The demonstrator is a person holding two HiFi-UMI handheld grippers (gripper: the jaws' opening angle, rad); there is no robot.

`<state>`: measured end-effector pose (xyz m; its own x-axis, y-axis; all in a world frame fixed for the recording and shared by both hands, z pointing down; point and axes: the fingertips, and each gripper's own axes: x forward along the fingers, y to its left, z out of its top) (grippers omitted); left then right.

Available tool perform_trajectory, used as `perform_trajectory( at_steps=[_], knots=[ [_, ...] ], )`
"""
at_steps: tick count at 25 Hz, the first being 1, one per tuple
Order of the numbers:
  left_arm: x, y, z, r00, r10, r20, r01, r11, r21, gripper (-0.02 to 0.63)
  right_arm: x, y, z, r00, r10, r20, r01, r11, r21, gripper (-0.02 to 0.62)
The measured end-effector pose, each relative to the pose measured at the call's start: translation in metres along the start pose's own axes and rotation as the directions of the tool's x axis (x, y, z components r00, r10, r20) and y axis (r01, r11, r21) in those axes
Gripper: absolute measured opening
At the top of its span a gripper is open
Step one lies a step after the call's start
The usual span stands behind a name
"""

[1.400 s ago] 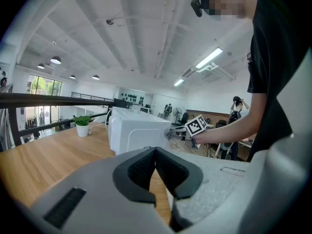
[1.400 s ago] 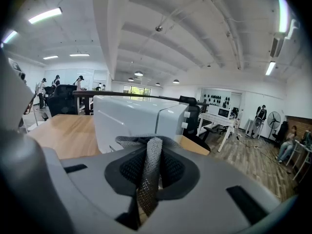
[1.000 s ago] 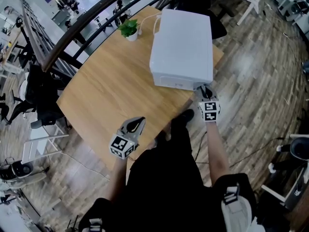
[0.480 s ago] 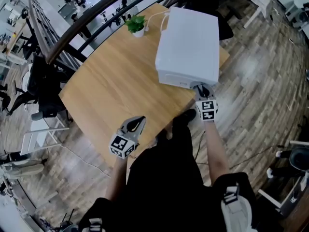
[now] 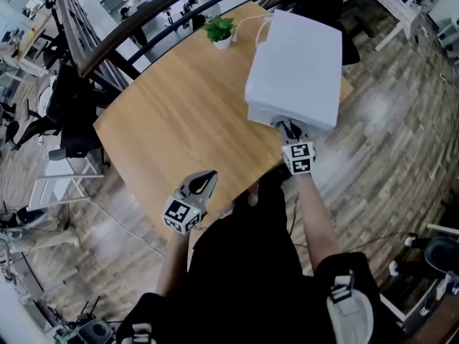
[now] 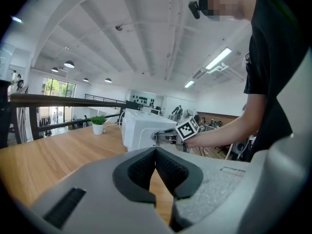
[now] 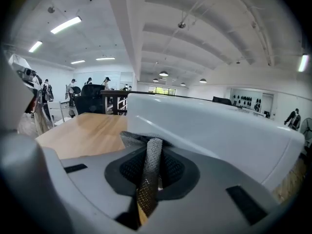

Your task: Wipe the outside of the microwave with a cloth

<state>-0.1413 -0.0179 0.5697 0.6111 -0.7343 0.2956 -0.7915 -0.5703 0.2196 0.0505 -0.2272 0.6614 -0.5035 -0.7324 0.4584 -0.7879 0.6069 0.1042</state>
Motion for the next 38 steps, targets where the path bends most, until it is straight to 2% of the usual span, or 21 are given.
perform_trajectory(
  at_steps=[13, 38],
  knots=[
    [-0.017, 0.008, -0.004, 0.999, 0.052, -0.002, -0.052, 0.999, -0.015, 0.003, 0.037, 0.046, 0.023, 0.995, 0.099, 0.024, -0.099, 0.995, -0.009, 0.037],
    [-0.030, 0.018, -0.017, 0.994, 0.106, -0.030, -0.108, 0.993, -0.047, 0.003, 0.083, 0.089, 0.003, 0.979, 0.205, -0.020, -0.204, 0.979, 0.024, 0.037]
  ],
)
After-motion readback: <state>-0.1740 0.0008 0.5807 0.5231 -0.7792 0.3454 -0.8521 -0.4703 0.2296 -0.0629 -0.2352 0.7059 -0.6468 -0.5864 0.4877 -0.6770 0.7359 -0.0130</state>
